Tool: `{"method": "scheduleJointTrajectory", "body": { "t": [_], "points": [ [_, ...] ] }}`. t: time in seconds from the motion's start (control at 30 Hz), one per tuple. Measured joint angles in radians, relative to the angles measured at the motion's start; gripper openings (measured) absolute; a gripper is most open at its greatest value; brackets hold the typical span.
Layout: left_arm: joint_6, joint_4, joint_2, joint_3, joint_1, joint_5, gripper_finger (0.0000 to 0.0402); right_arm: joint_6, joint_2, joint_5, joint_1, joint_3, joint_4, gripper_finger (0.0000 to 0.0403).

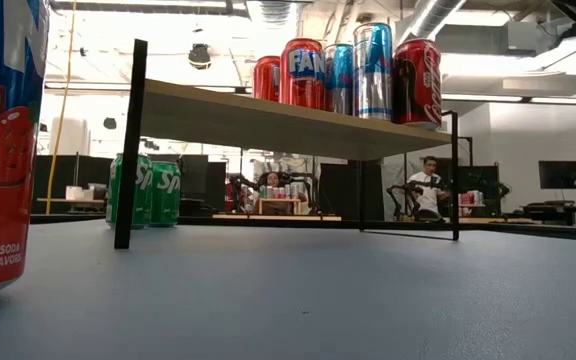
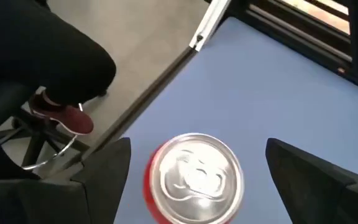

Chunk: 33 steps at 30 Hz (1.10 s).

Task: Place canned beverage on shelf
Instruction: Put the red soda can on the shelf aligned with the other red soda cans

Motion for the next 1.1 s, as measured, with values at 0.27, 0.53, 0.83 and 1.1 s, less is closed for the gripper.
{"method": "scheduleJointTrajectory", "body": {
  "t": [0.27,0.53,0.83,1.1],
  "points": [
    [0.0,-0.001,0.0,0.0,0.0,0.002,0.0361,0.052,0.005,-0.025,-0.016,0.0,-0.018,0.0358],
    [0.0,-0.001,0.0,0.0,0.0,0.02,0.0361,0.048,0.005,-0.038,-0.022,0.0,-0.023,0.0358],
    [-0.007,-0.001,0.0,0.0,0.0,0.028,0.0361,0.072,0.023,-0.083,-0.022,0.0,-0.018,0.0343],
    [-0.014,-0.003,0.0,0.0,0.0,0.03,0.0361,0.085,0.023,-0.09,-0.024,0.0,-0.025,0.0327]
  ]
}}
